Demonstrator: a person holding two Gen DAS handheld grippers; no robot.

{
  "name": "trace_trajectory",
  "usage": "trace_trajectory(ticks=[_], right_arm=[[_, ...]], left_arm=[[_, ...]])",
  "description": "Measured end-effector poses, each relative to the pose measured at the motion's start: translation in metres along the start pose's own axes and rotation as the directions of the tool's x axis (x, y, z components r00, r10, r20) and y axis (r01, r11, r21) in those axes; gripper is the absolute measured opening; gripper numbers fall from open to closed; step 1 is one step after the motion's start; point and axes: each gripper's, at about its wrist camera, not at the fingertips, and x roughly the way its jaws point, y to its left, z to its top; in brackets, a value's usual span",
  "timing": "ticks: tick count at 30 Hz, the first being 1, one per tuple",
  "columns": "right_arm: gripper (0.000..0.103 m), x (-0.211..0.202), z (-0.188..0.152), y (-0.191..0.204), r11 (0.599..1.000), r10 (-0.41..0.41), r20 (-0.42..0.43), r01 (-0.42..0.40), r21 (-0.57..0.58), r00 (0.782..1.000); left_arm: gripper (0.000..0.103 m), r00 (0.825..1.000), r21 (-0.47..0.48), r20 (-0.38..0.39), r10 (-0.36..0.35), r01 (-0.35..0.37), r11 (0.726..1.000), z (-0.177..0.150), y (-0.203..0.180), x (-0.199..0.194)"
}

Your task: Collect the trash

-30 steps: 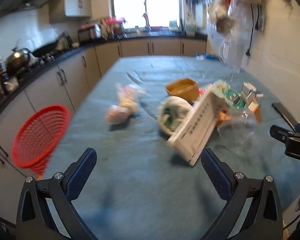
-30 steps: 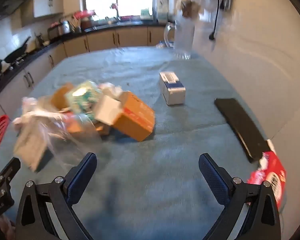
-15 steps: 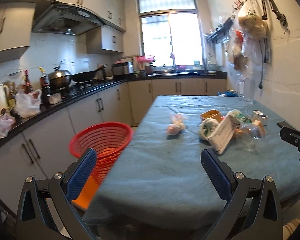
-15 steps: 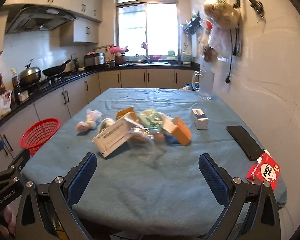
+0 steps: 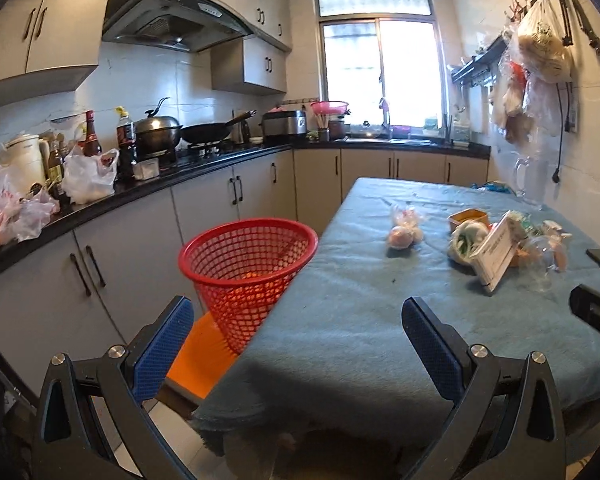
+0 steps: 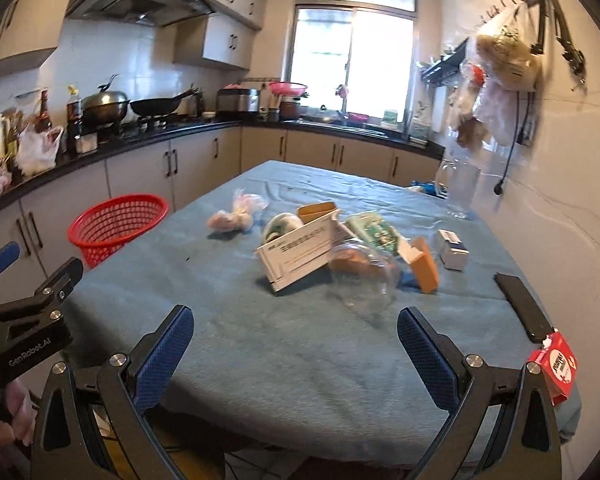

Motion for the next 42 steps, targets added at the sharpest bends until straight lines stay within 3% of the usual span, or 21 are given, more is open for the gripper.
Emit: trace_trajectory(ticks=[42], right_arm=[[0.103,0.009,-0.009,0.008,1.0,0.02,-0.024,-0.02,0.002,1.0]], left_arm=[[0.103,0.998,0.014,-0.062,-0.006,0.007,1.0,-0.008,0.0,0.012]])
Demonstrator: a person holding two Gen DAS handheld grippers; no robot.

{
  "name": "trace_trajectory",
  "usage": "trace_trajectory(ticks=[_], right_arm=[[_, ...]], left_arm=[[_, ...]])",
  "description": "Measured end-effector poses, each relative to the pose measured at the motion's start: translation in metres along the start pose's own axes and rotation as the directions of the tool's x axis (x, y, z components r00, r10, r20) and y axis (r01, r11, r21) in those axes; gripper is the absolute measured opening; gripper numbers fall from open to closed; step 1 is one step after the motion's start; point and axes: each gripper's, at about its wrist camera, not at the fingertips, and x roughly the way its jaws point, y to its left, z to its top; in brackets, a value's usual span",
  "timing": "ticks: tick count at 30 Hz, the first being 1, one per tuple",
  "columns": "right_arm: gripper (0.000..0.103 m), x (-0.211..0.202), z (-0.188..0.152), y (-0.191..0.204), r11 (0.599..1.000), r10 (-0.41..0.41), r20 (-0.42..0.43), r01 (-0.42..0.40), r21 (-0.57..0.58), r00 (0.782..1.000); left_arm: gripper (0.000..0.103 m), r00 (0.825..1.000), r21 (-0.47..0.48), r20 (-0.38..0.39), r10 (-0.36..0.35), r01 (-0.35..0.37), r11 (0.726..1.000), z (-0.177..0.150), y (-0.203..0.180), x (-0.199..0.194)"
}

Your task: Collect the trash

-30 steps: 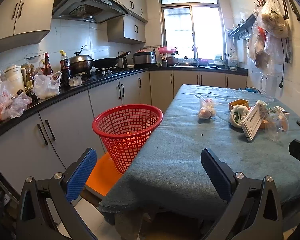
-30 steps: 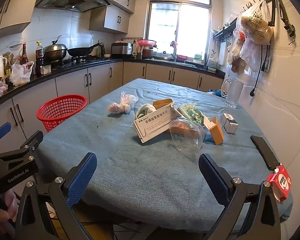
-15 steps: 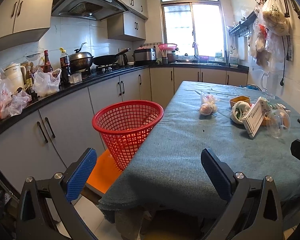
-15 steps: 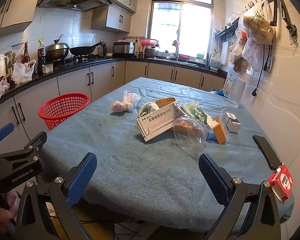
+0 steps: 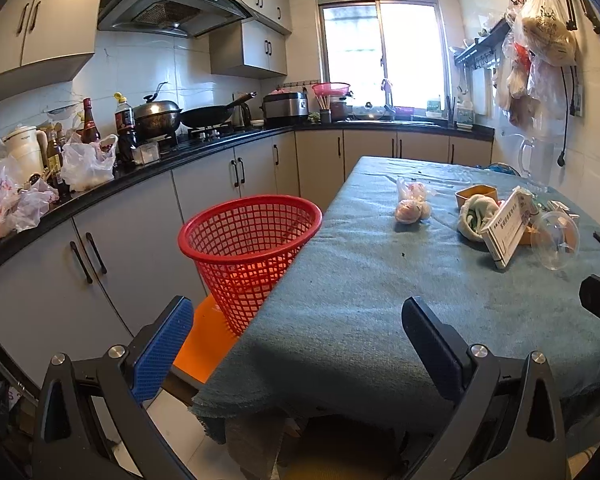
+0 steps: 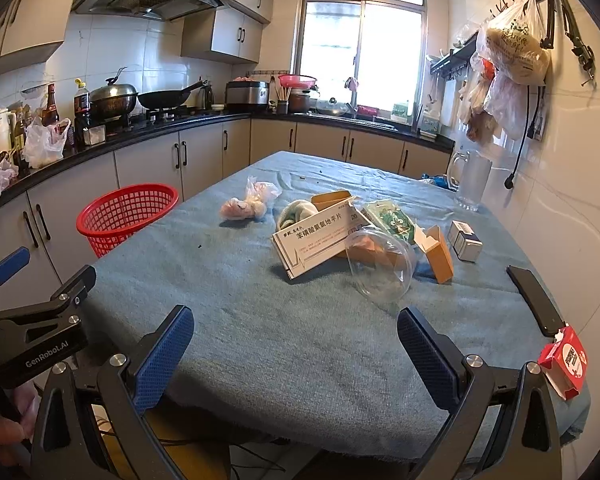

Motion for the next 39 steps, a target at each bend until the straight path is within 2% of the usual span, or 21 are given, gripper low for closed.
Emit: trace_trajectory(ticks=[12,18,24,27,32,35,39], right_arm=[[0.103,0.013,0.001,-0.03,0.997,-0.042,-0.042,0.045,0.062,0.998],[0.103,0.02,0.003,-0.046,0.994,-0.056,-0.059,0.061,0.087,0.997],[0.103,0.029,0.005,-0.062,0.992,-0.031,-0.083,0.041,0.117,0.996],[0.103,0.034,0.008,-0.08,0.986,0.005,-0.098,0.012,0.167,0.995],[0.099,0.039,0.017,-0.112,0.973,0.066,-0.102,-0.042,0.227,0.993],[0.092,0.043,0.019,-0.128,0.958,0.119,-0.107,-0.085,0.275,0.987],[0.075,0.055,0.022,-0.149,0.922,0.209,-0.115,-0.156,0.354,0.971]], left_arm=[[0.103,0.996,0.044,-0.043,-0.074,0.076,0.996,0.01,-0.02,0.019],[0.103,0.989,0.058,-0.08,-0.122,0.127,0.99,0.02,-0.034,0.033],[0.103,0.979,0.074,-0.109,-0.17,0.179,0.981,0.031,-0.05,0.044],[0.103,0.964,0.084,-0.142,-0.223,0.236,0.968,0.038,-0.06,0.052],[0.103,0.917,0.055,-0.226,-0.329,0.349,0.936,0.052,-0.074,0.073],[0.103,0.886,0.037,-0.259,-0.385,0.407,0.913,0.059,-0.082,0.084],[0.092,0.836,0.058,-0.294,-0.462,0.499,0.865,0.071,-0.104,0.098]])
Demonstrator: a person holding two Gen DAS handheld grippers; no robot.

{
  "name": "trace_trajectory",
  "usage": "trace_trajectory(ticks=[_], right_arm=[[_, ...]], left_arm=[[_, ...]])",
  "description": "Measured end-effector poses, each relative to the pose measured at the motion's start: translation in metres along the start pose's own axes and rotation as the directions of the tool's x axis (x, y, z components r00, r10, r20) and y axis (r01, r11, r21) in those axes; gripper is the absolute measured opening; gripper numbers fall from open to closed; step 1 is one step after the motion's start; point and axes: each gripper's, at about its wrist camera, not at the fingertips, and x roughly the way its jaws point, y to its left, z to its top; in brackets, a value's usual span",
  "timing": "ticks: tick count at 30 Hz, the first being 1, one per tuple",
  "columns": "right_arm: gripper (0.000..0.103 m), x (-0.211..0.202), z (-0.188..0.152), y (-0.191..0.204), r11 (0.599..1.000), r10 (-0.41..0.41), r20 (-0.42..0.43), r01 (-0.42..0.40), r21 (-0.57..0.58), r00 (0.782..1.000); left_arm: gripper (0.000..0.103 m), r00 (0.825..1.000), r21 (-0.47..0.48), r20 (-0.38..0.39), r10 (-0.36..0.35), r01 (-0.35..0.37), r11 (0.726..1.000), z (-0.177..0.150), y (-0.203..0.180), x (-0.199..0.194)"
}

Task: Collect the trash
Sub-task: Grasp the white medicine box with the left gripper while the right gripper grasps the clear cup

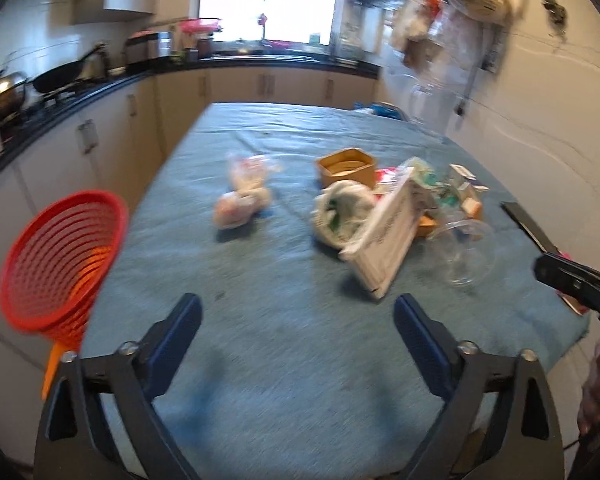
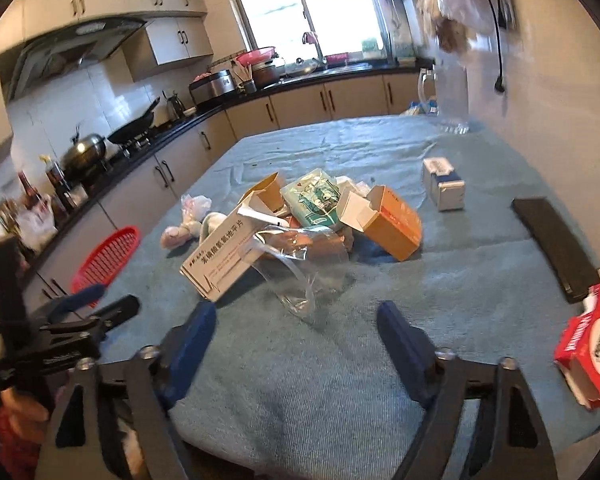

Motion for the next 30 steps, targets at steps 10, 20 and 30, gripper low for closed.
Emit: trace_trajectory(ticks=[10,20,30], right_arm=[[0.06,0.009,0.012,-0.006,0.997,0.065,-0.004,-0.065,-0.029,0.998],[0.06,0.032,0.012,0.0,0.994,0.017,-0.017,-0.019,-0.107,1.0],[0.04,0.052,0.01,0.013,0.976,-0.084,-0.021,0.078,-0.204,0.996]], left_arm=[[0.083,0.995,0.117,-0.066,-0.071,0.078,0.99,0.022,-0.023,0.052],[0.046,0.975,0.099,-0.139,-0.174,0.188,0.977,0.033,-0.035,0.084],[0.013,0.978,0.107,-0.096,-0.184,0.194,0.975,0.026,-0.043,0.064]])
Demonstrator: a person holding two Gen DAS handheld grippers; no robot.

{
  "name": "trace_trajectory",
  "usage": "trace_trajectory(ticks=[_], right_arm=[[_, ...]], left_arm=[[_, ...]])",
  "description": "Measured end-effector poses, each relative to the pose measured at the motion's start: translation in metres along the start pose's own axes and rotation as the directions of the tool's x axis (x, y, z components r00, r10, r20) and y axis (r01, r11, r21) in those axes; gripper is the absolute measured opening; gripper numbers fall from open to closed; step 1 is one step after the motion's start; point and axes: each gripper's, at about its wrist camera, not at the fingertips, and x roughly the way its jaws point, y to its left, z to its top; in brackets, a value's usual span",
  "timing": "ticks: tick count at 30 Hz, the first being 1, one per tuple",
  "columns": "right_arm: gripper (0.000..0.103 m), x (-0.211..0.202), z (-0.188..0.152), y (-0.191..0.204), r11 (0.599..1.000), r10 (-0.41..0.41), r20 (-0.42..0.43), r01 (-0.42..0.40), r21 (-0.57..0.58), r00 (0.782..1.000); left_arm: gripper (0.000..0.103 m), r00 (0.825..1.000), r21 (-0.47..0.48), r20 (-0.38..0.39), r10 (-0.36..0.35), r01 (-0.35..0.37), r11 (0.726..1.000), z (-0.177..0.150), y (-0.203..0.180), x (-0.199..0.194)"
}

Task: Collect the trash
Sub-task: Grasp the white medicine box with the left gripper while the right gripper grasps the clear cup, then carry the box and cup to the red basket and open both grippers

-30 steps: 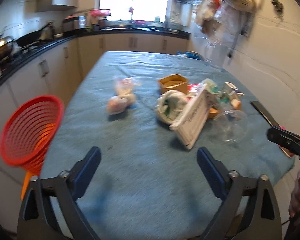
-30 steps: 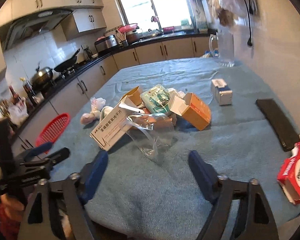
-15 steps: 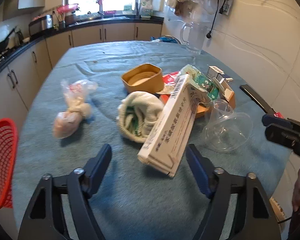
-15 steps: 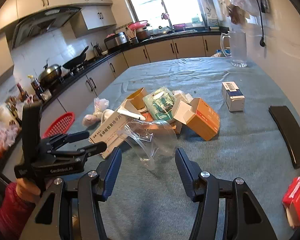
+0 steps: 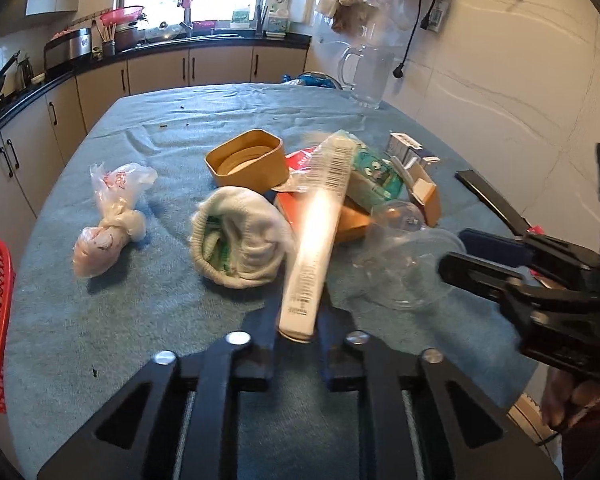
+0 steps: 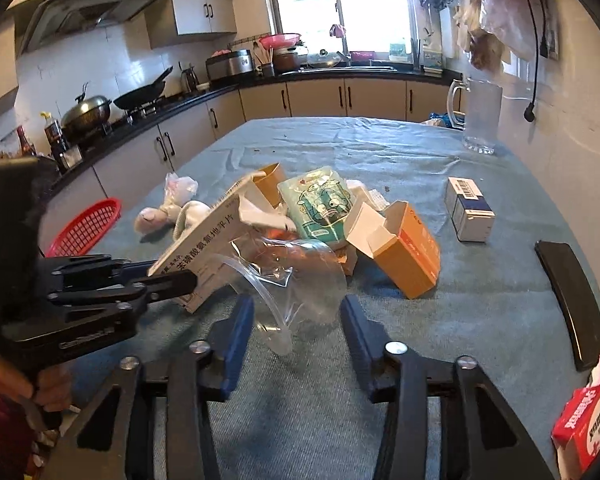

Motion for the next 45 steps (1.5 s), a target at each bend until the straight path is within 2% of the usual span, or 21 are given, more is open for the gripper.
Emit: trace_trajectory(ticks=[2,4,7,15,22,28,36,40,45], right_arm=[[0.032,0.003,0.0,0.0,1.0,-0.008,-0.002,0.008,-0.003,1.0],[0.012,0.004,-0.001,-0.001,1.0,-0.023,0.002,0.023,0.002,1.0],[0.008,0.001,-0.001,-0.006,1.0,-0.021,0.022,0.021,0.02,1.0],[0.006,-0.018,0.0,-0.006,0.999,0.011,0.061,-0.013,0.048,0.998],[0.006,-0.031,0.007,0.002,0.995,0.068,0.084,-0.073,0.061,0.994],[0.006,-0.034,0.021,0.021,0.987,0.141,0.099,-0.147,0.06,0.985],[0.006,-0.023,0.051,0.079,0.964,0.265,0.094,-0.265,-0.013,0.96],[0.006,-0.007,0.066,0.115,0.94,0.34,0.059,-0.339,-0.039,0.938],[0.006,0.018,0.08,0.169,0.903,0.425,0.01,-0.423,-0.077,0.905]], left_arm=[[0.013,1.0,0.009,0.009,0.014,-0.015,1.0,-0.001,-0.002,-0.002],[0.013,1.0,0.013,0.009,0.02,-0.02,1.0,-0.002,-0.002,-0.001],[0.013,1.0,0.011,0.019,0.013,-0.013,1.0,-0.003,-0.002,-0.004],[0.013,0.998,-0.001,0.06,0.004,-0.004,1.0,-0.003,0.001,-0.022],[0.013,0.993,-0.012,0.121,0.007,-0.006,1.0,0.0,0.007,-0.052],[0.013,0.984,-0.049,0.173,0.039,-0.031,0.998,-0.001,0.026,-0.083],[0.013,0.959,-0.148,0.237,0.152,-0.119,0.982,-0.012,0.084,-0.134],[0.013,0.944,-0.208,0.24,0.227,-0.179,0.962,-0.024,0.121,-0.155],[0.013,0.922,-0.292,0.215,0.322,-0.254,0.922,-0.043,0.172,-0.173]])
